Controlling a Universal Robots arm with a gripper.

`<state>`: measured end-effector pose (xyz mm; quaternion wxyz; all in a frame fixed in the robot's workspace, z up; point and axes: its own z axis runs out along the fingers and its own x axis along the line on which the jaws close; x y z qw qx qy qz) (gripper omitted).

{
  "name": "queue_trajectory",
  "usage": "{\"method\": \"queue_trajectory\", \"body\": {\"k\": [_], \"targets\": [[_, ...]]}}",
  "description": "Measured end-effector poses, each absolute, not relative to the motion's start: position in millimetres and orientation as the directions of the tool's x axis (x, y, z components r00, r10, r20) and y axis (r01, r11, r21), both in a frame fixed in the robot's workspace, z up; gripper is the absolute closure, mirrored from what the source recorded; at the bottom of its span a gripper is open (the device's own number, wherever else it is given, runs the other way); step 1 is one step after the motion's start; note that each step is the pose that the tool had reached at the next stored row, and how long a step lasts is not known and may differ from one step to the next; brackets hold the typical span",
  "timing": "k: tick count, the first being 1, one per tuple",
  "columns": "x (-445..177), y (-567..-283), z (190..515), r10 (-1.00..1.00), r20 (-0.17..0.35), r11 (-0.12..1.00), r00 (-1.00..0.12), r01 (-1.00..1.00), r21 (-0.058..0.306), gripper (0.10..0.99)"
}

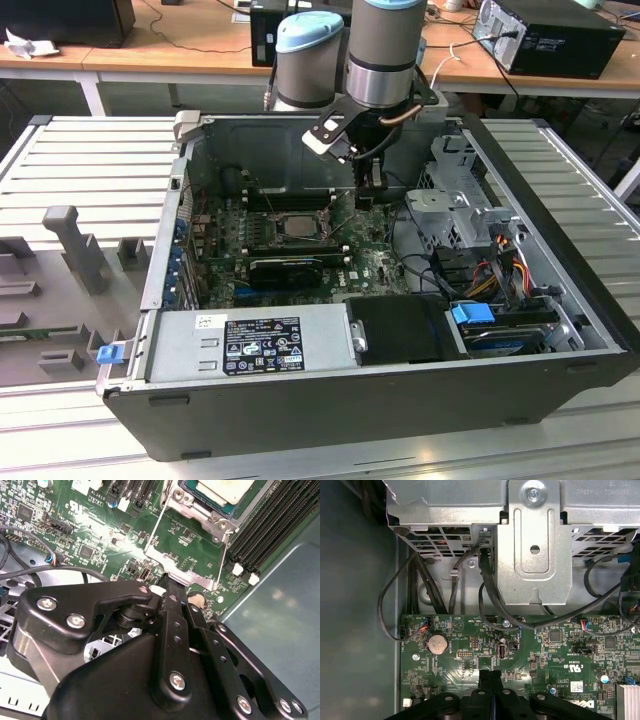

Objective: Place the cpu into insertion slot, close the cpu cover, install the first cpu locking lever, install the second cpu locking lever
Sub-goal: 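Close the cpu cover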

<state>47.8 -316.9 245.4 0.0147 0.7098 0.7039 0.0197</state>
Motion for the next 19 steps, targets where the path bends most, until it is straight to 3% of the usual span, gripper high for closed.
{"method": "queue_trajectory", "body": {"k": [19], "targets": [[37.9,-316.9,245.3,1.000,0.007,-0.008,0.008,0.999,0.049,0.980]]}}
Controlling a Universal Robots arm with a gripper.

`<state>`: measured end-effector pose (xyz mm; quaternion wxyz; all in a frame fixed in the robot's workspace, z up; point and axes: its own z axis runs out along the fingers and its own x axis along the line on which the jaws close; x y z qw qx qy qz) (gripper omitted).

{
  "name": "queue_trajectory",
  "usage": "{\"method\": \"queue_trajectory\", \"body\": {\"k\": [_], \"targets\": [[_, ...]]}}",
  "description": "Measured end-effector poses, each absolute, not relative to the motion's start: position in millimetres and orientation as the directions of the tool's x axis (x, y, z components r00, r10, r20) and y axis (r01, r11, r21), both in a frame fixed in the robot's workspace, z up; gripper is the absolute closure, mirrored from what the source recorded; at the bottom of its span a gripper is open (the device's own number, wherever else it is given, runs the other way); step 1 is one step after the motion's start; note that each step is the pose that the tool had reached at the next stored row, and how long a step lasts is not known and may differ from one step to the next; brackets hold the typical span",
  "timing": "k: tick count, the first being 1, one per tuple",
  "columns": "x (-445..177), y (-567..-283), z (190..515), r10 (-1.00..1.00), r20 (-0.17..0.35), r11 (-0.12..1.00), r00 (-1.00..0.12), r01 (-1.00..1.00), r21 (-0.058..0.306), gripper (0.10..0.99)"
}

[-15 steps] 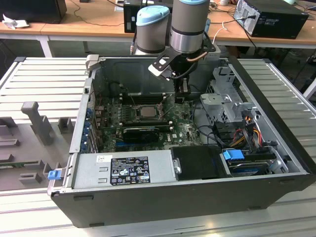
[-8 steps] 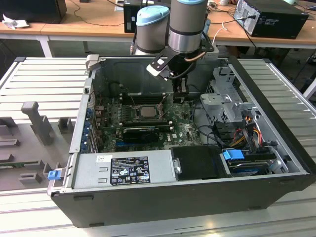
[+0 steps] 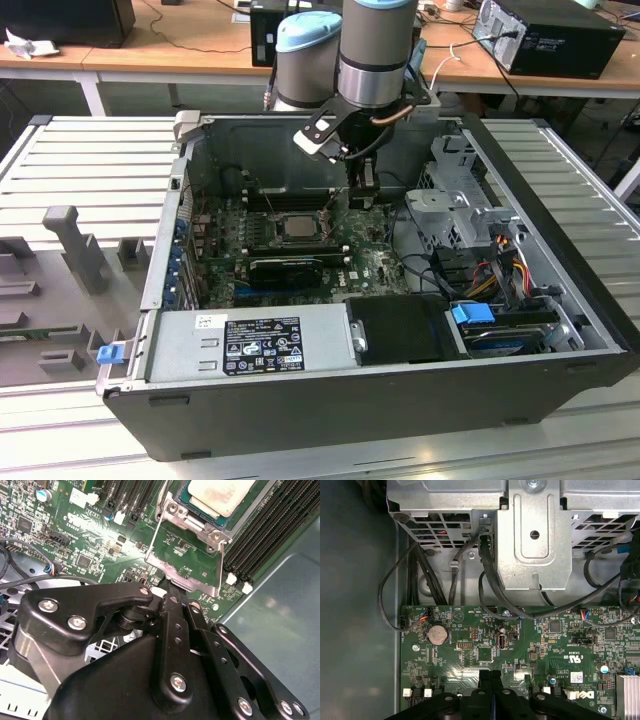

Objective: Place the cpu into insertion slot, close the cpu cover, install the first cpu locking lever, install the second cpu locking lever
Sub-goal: 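Close the cpu cover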

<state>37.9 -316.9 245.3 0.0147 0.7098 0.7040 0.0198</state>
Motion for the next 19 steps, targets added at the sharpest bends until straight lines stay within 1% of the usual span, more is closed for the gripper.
{"method": "queue_trajectory", "body": {"k": [19], "targets": [[17.9,-316.9,245.3,1.000,0.007,-0.008,0.008,0.999,0.049,0.980]]}}
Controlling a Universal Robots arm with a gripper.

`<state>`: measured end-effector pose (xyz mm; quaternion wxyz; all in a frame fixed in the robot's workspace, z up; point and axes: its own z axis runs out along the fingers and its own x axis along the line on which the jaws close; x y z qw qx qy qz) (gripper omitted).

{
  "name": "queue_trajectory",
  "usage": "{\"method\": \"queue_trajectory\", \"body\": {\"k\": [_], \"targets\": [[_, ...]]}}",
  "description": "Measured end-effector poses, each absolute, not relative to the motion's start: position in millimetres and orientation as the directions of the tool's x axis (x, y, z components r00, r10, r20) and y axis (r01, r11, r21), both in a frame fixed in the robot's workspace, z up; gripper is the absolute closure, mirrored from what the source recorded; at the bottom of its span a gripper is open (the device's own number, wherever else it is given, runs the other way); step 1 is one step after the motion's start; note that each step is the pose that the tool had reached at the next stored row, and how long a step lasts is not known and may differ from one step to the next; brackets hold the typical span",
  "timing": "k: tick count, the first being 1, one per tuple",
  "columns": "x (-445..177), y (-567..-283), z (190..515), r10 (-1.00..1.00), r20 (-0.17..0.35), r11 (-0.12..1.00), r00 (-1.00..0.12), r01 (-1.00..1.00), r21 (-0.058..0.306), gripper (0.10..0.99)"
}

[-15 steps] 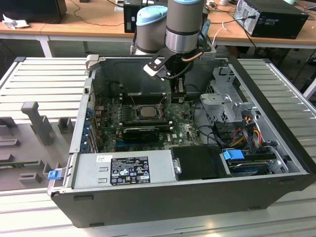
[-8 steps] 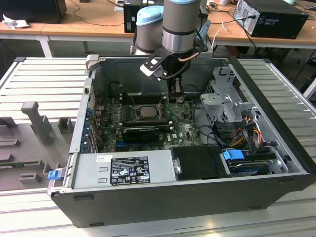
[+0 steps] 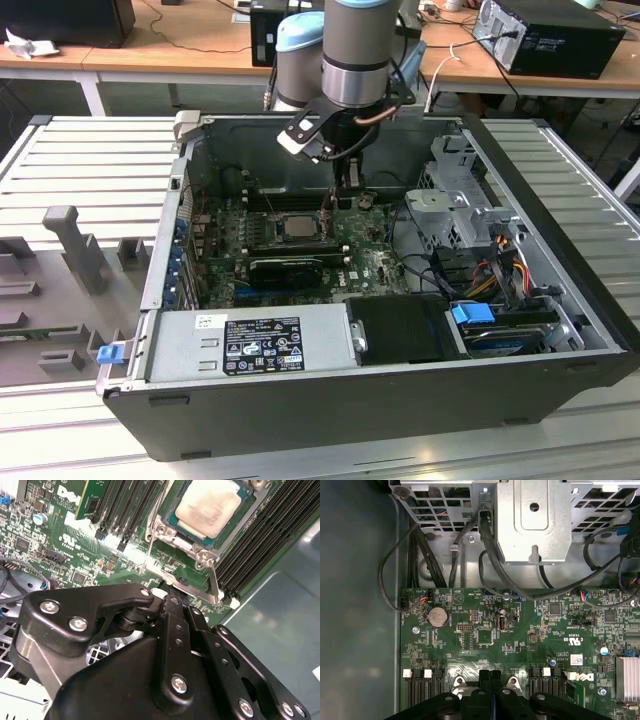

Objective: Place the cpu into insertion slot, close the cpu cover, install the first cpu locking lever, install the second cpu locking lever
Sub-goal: 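Close the cpu cover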

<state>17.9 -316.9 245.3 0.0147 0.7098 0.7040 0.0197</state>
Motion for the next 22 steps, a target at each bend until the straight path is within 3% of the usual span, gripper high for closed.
{"method": "queue_trajectory", "body": {"k": [22], "targets": [[-0.8,-316.8,244.5,1.000,0.008,-0.008,0.008,0.999,0.049,0.980]]}}
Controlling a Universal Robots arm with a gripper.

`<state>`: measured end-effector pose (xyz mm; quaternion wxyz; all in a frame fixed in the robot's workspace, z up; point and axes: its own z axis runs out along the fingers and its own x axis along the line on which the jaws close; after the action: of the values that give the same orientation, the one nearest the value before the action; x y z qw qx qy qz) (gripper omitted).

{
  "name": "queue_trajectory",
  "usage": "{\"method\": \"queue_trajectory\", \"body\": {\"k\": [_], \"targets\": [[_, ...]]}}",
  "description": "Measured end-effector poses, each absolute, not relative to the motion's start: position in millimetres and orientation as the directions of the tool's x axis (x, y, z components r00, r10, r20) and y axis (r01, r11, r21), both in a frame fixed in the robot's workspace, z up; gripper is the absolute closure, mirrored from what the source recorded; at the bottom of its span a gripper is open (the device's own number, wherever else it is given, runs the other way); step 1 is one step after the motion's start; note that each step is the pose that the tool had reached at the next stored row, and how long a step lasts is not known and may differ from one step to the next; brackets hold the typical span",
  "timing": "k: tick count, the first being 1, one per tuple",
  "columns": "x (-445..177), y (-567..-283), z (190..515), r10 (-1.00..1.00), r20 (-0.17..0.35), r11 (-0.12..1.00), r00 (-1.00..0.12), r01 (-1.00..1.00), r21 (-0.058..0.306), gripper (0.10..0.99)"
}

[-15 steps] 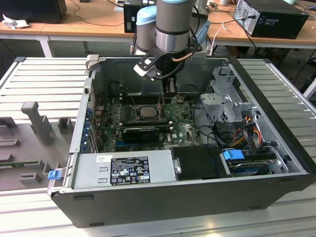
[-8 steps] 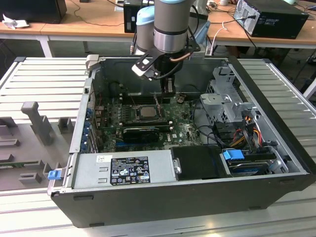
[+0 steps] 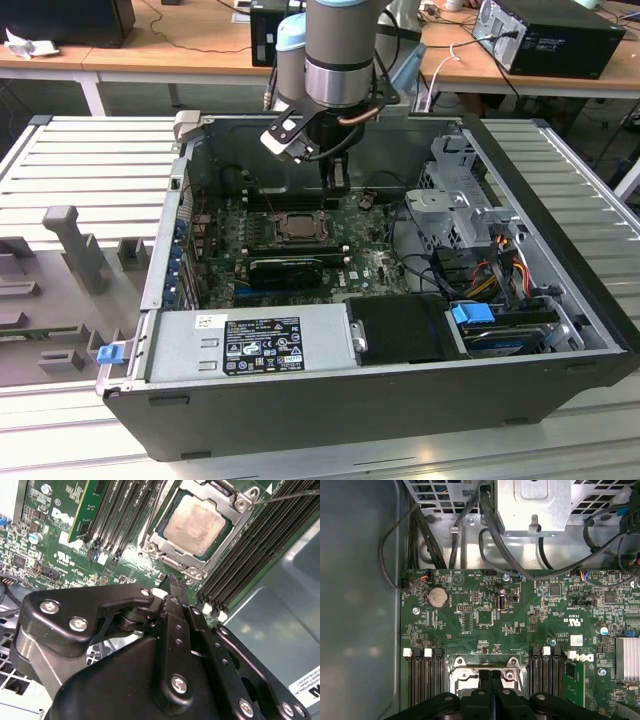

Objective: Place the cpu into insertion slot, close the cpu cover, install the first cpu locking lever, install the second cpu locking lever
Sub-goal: 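Close the cpu cover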

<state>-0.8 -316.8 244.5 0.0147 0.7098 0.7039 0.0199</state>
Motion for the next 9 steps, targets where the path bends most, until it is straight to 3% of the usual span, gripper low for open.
{"method": "queue_trajectory", "body": {"k": [9], "targets": [[-5.8,-316.9,235.2,1.000,0.012,0.008,-0.009,0.999,0.037,0.980]]}}
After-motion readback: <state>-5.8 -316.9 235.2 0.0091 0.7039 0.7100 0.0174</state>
